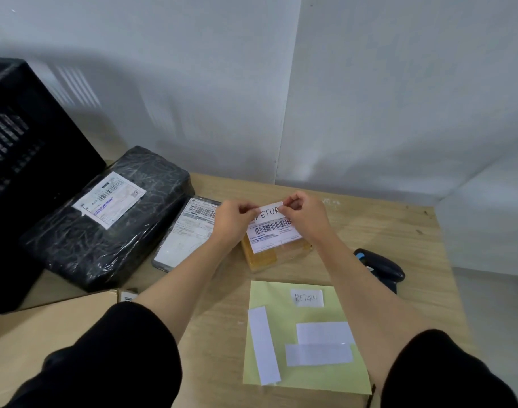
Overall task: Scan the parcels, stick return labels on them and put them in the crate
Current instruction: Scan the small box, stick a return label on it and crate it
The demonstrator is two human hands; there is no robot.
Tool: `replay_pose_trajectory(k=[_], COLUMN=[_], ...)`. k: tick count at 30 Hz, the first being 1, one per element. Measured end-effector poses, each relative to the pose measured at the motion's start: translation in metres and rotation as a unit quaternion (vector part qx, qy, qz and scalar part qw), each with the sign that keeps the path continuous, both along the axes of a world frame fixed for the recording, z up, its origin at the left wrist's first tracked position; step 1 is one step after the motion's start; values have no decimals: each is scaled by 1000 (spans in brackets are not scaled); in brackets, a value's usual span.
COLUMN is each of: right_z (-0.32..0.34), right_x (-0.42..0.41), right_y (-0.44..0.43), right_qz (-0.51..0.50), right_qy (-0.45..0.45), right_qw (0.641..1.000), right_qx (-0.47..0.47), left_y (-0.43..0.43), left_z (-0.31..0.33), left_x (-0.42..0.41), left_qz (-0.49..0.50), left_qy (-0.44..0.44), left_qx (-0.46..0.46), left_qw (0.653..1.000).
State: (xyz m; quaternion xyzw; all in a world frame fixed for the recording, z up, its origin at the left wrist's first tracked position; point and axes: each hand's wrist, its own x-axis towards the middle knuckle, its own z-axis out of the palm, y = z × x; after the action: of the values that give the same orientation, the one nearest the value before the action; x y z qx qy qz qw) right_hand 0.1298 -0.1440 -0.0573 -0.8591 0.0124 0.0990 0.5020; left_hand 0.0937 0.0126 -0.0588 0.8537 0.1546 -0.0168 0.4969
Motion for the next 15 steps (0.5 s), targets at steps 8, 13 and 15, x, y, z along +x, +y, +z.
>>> replay_pose_trajectory(k=[8, 13, 15], right_z=[-6, -8, -7], right_x=[8, 8, 7], right_y=[11, 14, 15], right_qz=[-20, -7, 0], right_qy=[-10, -39, -50], right_qw=[997, 991, 988], right_qx=[-77, -129, -145], left_y=[-1, -2, -3], left_z=[-3, -5, -6], left_x=[12, 15, 15], left_qz=[6, -19, -27], left_qy=[19, 15, 11], left_qx=[82, 120, 134], left_qw=[996, 993, 991])
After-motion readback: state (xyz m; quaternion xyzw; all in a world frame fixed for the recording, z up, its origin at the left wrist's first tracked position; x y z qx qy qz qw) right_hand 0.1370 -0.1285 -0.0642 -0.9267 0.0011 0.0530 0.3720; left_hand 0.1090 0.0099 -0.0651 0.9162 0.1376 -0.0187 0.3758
